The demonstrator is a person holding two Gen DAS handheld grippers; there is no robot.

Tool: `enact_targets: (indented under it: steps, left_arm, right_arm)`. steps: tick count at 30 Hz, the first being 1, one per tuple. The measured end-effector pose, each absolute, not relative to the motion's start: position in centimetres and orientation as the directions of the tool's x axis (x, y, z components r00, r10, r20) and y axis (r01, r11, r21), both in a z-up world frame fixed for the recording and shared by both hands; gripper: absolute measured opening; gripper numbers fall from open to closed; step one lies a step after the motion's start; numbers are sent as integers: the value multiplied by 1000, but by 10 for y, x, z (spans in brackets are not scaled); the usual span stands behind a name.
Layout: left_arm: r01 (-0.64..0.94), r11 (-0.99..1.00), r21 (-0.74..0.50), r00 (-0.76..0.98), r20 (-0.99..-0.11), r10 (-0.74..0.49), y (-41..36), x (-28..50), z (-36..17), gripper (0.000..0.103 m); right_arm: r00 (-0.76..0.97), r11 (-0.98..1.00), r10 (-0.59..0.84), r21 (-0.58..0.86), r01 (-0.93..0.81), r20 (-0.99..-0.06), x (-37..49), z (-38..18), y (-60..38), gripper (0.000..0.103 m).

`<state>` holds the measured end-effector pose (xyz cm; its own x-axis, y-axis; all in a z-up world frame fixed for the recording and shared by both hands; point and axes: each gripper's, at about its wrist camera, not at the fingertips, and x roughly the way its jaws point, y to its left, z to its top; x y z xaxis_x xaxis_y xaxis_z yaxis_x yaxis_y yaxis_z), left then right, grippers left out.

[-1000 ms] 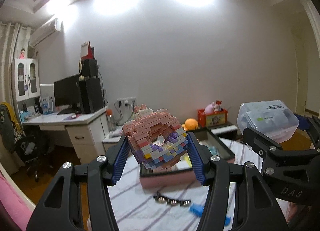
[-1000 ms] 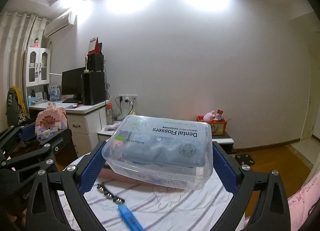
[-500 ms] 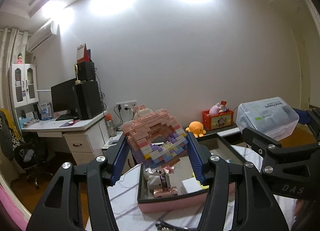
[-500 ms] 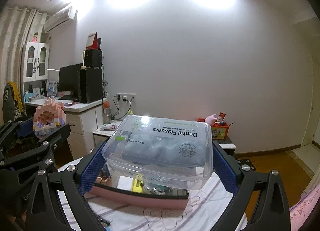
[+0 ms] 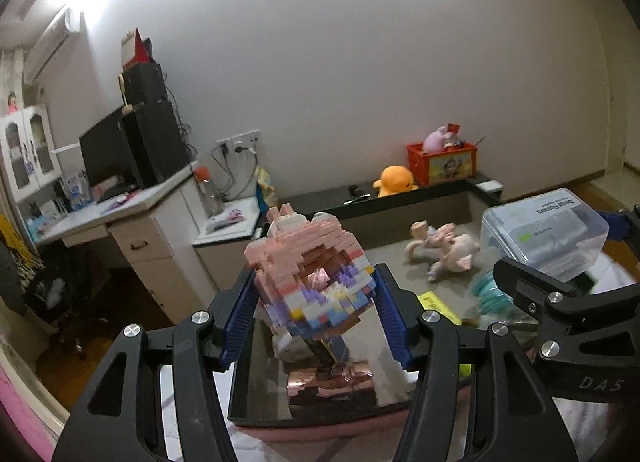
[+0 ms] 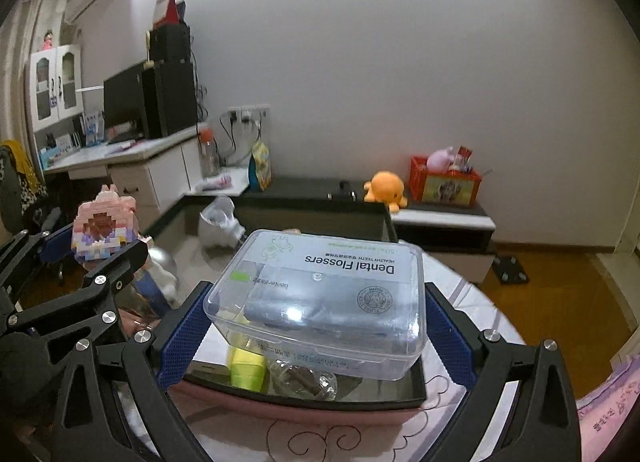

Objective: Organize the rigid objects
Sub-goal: 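Carry donut figure and flosser case over the pink box and lower them in, then open both tools and withdraw from the pink box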

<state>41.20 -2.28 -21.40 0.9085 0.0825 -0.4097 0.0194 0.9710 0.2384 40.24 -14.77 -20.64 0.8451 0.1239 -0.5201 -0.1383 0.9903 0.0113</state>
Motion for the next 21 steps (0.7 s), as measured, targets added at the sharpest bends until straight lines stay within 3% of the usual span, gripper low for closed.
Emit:
enact_targets:
  steps: [6,16,21]
  left_arm:
    - [11,967,254,904,-416,99,-20,421,-218,71]
    - [22,964,265,889,-446,103,-22,435,-228,79]
    - [11,965,263,880,-461,115,-20,444,-224,92]
  right_arm:
    - [823,989,140,43,-140,-550,415,-220,-151,100]
    - [830,989,142,46,-140,-539,423,-216,-153,100]
    - [826,988,144,34,-149,-545,427,-214,-152,96]
